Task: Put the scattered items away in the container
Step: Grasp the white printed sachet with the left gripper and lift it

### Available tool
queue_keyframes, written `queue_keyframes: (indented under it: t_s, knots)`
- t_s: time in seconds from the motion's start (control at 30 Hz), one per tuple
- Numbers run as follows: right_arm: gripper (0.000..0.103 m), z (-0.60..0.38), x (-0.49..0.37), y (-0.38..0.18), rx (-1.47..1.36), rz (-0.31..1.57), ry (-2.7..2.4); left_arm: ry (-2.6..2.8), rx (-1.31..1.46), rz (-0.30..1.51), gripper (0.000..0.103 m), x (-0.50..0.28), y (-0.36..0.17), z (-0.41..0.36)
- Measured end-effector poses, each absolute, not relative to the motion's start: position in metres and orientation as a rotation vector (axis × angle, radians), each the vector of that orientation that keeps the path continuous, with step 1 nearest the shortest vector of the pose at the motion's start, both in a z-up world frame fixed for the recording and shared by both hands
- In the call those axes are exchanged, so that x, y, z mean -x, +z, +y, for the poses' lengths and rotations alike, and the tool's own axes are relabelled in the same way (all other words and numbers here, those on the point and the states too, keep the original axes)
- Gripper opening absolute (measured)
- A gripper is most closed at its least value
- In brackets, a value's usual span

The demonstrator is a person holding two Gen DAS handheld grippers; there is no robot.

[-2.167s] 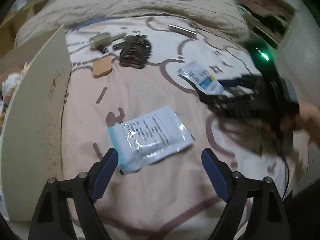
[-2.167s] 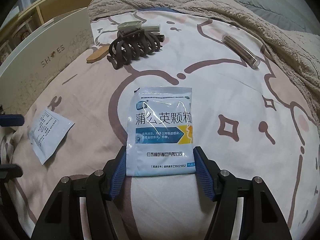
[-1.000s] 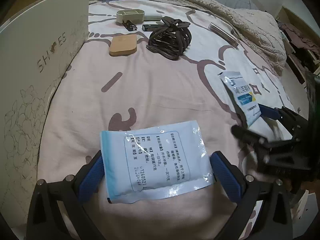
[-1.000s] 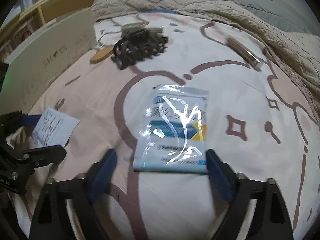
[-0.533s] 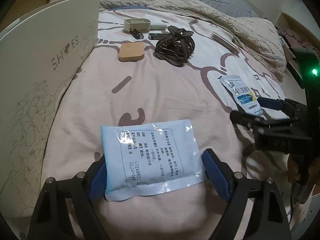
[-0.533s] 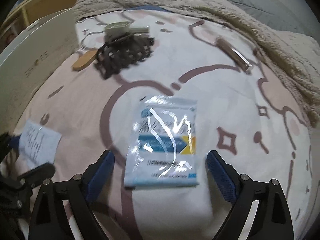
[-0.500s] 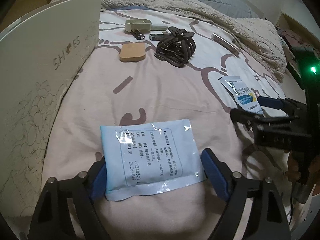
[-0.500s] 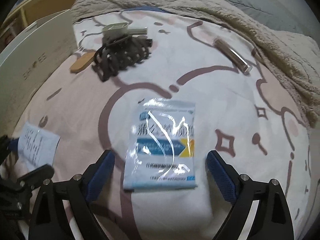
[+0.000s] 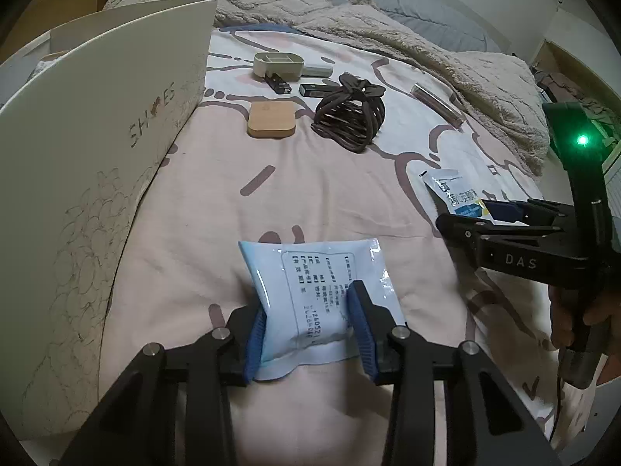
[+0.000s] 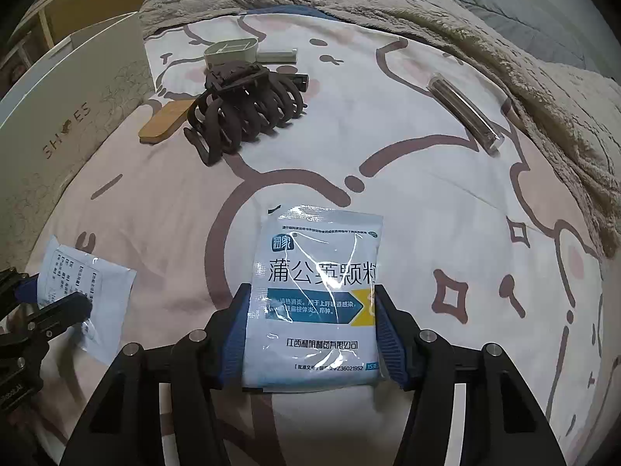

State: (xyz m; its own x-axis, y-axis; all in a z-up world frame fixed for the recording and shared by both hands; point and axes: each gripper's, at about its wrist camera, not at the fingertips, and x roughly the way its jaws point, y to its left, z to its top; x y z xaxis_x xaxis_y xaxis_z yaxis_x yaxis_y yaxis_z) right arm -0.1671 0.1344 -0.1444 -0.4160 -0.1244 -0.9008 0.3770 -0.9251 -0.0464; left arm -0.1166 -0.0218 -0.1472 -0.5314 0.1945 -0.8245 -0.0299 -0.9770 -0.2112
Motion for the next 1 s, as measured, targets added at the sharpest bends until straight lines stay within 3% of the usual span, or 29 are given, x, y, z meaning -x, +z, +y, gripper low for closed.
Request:
queue_keyframes:
  t_s: [0.03, 0.1, 0.17, 0.27, 0.37, 0.43, 0.63, 0.7, 0.8, 1.0]
  knots:
    - [0.06, 0.135, 0.167, -0.144, -1.492, 0.345, -2.393, 2.628, 1.45, -0.258, 0.041, 0.116, -0.147, -0.021]
    - [0.06, 0.136, 0.167, -0.145, -1.494, 0.327, -2.397, 2.627, 1.47, -0.268, 0.051, 0.117, -0.147, -0.022]
    - [0.062, 0.138, 0.166, -0.146, -1.493, 0.3, -2.402, 2.615, 1.48, -0.286, 0.071, 0.117, -0.148, -0.021]
    - [0.067, 0.142, 0.163, -0.148, -1.499, 0.245, -2.398, 2.602, 1.499, -0.276, 0.087, 0.118, -0.149, -0.013]
    - [0.071, 0.142, 0.158, -0.15, -1.492, 0.246, -2.394, 2.61, 1.539, -0.272, 0.1, 0.123, -0.151, -0.002]
    - [0.071, 0.141, 0.156, -0.15, -1.487, 0.263, -2.397, 2.625, 1.574, -0.264, 0.103, 0.128, -0.154, 0.003]
    - [0.071, 0.138, 0.156, -0.151, -1.498, 0.284, -2.401, 2.711, 1.585, -0.224, 0.102, 0.134, -0.163, 0.012]
    - [0.064, 0.137, 0.156, -0.15, -1.495, 0.295, -2.406, 2.738, 1.551, -0.168, 0.1, 0.132, -0.165, 0.015]
    - [0.062, 0.134, 0.157, -0.147, -1.496, 0.314, -2.395, 2.754, 1.507, -0.138, 0.094, 0.129, -0.165, 0.015]
    - [0.061, 0.138, 0.158, -0.142, -1.501, 0.276, -2.405, 2.769, 1.455, -0.159, 0.07, 0.127, -0.16, 0.006]
